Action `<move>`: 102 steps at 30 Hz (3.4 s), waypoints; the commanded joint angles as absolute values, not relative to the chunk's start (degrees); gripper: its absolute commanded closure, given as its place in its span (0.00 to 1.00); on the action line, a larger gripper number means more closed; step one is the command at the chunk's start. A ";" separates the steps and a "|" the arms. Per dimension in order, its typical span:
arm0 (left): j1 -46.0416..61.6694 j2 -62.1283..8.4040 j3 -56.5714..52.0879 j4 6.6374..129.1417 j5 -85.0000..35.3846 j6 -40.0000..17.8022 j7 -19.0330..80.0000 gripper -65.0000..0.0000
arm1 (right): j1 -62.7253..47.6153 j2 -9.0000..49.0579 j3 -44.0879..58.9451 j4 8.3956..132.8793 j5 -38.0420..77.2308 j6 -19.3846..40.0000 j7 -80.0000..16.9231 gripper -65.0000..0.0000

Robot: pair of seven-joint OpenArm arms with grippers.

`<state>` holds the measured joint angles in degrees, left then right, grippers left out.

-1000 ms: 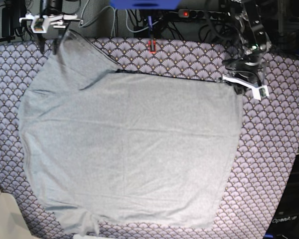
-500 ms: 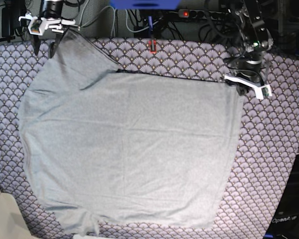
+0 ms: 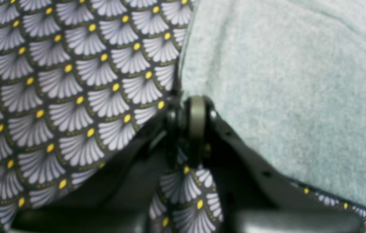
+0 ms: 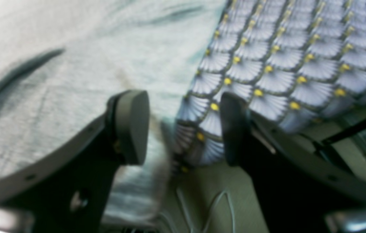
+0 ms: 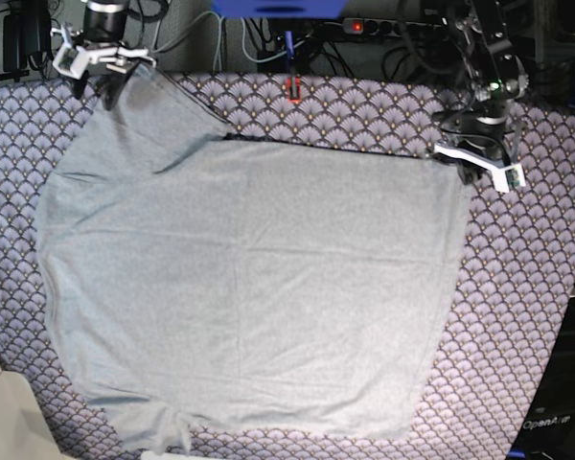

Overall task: Fold the T-shirt properly
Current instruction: 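Lower both grippers onto the shirt's shoulder corners at the collar side, then close both grippers on the shoulder corners and pinch the fabric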

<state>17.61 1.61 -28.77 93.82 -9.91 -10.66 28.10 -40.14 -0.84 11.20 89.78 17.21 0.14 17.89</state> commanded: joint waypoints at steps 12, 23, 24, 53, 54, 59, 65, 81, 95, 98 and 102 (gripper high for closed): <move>17.36 1.27 -28.88 94.99 -10.15 -10.86 26.86 0.94 | -41.10 -0.75 11.03 91.30 17.27 0.40 17.63 0.44; 17.10 1.27 -28.88 94.99 -10.15 -10.77 26.86 0.94 | -41.80 -0.84 7.78 88.57 17.27 0.40 17.71 0.45; 17.10 1.27 -28.88 94.99 -10.15 -10.77 26.86 0.94 | -41.80 -0.84 7.43 88.13 17.27 0.40 17.71 0.45; 17.01 1.19 -28.97 99.30 -10.15 -10.51 26.86 0.94 | -41.63 4.79 7.25 97.19 17.27 0.40 17.63 0.96; 16.92 0.84 -28.97 99.30 -10.15 -10.42 26.95 0.94 | -41.01 5.14 7.25 97.63 17.27 0.40 17.63 0.96; 15.69 -0.04 -29.14 99.56 -10.33 -10.42 26.95 0.94 | -38.99 6.55 7.52 98.24 17.10 0.40 17.45 0.96; 13.76 -0.04 -31.25 99.56 -10.15 -10.42 28.09 0.94 | -35.74 6.90 7.69 98.24 17.10 0.40 15.69 0.96; 12.44 -0.04 -31.34 99.03 -10.15 -10.59 31.60 0.94 | -34.68 4.18 11.38 100.26 17.27 0.04 8.48 0.91; 12.62 -0.04 -31.34 99.47 -10.15 -10.68 31.60 0.94 | -39.16 -0.40 13.23 100.09 17.27 0.31 8.57 0.57; 12.62 -0.04 -31.34 99.47 -10.15 -10.68 31.69 0.94 | -39.08 -0.40 13.14 97.36 17.27 0.31 8.84 0.57; 12.70 -0.04 -31.34 99.47 -10.15 -10.68 31.69 0.94 | -38.99 -0.48 13.14 94.90 17.27 0.31 8.92 0.57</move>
